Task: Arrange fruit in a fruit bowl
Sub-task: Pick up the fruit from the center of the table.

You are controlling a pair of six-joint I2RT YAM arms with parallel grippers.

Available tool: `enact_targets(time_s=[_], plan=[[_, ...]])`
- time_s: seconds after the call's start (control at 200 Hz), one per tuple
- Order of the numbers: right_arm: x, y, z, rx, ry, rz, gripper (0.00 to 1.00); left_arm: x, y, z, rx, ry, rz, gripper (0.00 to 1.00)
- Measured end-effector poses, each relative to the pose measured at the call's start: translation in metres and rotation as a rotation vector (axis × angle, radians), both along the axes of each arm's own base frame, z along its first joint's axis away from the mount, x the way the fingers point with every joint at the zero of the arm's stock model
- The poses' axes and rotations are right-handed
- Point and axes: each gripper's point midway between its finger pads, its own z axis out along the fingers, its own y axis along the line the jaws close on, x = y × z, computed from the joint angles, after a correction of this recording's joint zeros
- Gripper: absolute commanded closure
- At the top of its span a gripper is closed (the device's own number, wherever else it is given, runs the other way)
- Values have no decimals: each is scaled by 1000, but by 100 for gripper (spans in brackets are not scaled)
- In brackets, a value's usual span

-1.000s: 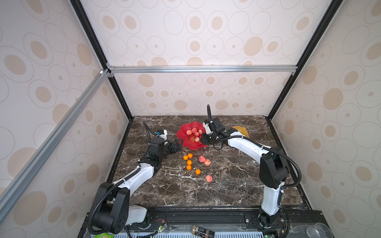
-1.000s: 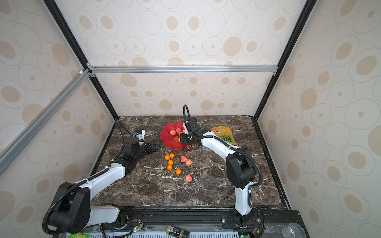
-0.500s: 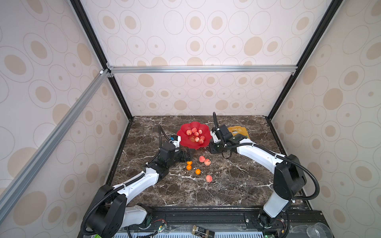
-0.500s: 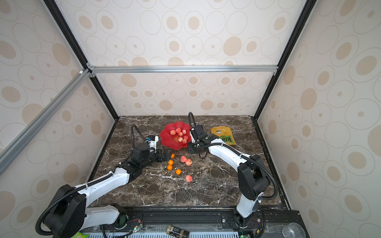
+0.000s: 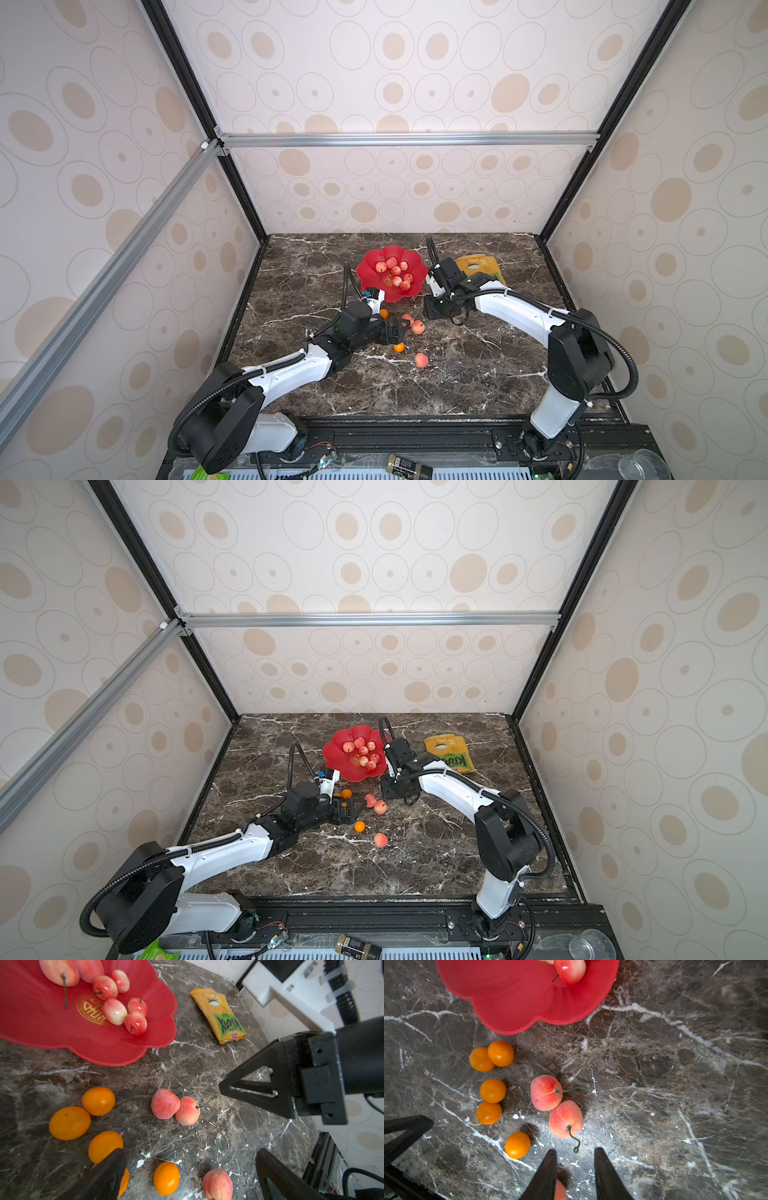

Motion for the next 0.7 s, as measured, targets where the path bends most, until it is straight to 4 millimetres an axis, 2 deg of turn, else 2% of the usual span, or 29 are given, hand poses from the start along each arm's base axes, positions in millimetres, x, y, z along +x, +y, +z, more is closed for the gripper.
enact_targets(time_s=[0.285, 0.7], plan=[[-1, -2, -23, -43, 59, -2, 72, -2, -6, -6, 6, 7, -6, 2], [-3, 5, -31, -22, 94, 13, 77, -2, -8, -9, 9, 13, -9, 2]])
